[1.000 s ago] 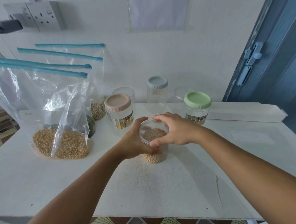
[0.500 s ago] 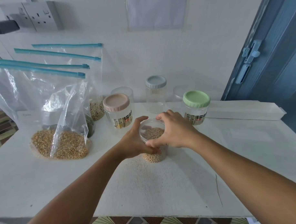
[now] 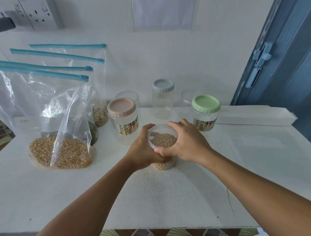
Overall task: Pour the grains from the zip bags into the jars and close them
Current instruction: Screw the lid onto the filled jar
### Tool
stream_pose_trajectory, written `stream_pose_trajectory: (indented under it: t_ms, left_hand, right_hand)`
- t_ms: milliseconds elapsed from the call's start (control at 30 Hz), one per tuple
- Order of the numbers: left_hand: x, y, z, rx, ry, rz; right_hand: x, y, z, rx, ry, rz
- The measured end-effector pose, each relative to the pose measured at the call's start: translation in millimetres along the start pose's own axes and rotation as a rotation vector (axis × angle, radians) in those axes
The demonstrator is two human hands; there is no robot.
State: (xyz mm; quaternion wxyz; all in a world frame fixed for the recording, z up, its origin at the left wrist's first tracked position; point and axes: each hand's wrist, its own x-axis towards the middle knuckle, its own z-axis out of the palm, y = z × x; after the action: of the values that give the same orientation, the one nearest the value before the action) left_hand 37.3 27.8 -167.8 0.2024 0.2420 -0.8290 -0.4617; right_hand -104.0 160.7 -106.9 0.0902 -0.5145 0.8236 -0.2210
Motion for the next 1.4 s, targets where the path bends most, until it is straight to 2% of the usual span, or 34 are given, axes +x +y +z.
stream_pose_trajectory:
  t_ms: [300,567,900,1200,1400]
  left_hand:
    - [30,0,6,-0.082,0.042,-0.036]
    - [65,1,12,-0.166,0.076,-0.082]
    - [78,5,12,-0.156,0.102,-0.126]
    - [74,11,18,-0.057,0.144,-0.215]
    - [28,24,4,-0.016,0.019,-0.353]
  right_hand:
    - [29,5,-5,0.197,-0.053,0.114]
    - [63,8,-7,0.205,-0.061,0.159]
    - [82,17,-1,0.231,-0.054,0.114]
    - [82,19,5,0.209,-0.067,0.087]
    - [73,10,-4,0.101,-0.053,0.061]
